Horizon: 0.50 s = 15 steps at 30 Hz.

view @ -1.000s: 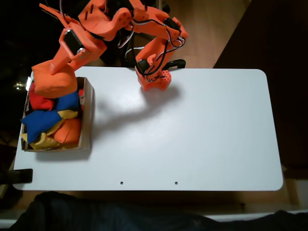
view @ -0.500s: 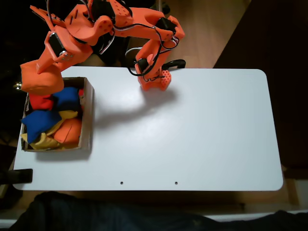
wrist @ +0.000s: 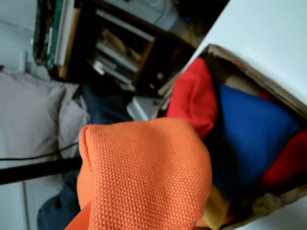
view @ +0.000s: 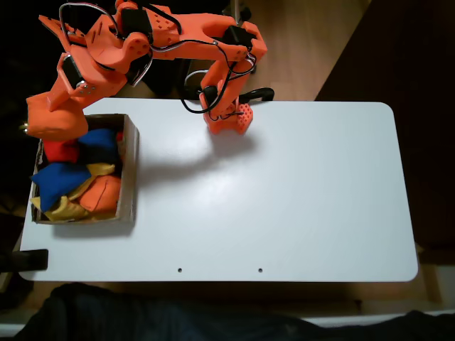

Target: Grasp a bag and put it in the box.

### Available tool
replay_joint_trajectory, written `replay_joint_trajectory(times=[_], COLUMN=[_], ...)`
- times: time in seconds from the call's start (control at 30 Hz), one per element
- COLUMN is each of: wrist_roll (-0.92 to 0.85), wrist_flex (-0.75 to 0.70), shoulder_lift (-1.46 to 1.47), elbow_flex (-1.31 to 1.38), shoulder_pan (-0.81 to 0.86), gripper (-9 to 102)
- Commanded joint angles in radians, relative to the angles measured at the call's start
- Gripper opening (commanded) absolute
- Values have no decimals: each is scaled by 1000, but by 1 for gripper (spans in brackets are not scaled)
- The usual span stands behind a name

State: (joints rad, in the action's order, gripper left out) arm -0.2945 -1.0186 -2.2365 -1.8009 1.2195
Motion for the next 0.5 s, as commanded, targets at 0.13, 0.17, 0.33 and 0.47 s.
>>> replay_joint_trajectory(times=[0.13,0.17,0.33,0.47], wrist_roll=[-8,-9,-20,-32], wrist_flex=[60,61,69,81], shoulder_lift=[-18,-20,-23,-23], elbow_flex=[-11,-15,-43,-60], shoulder_pan=[5,5,3,3], gripper=[3,3,3,6])
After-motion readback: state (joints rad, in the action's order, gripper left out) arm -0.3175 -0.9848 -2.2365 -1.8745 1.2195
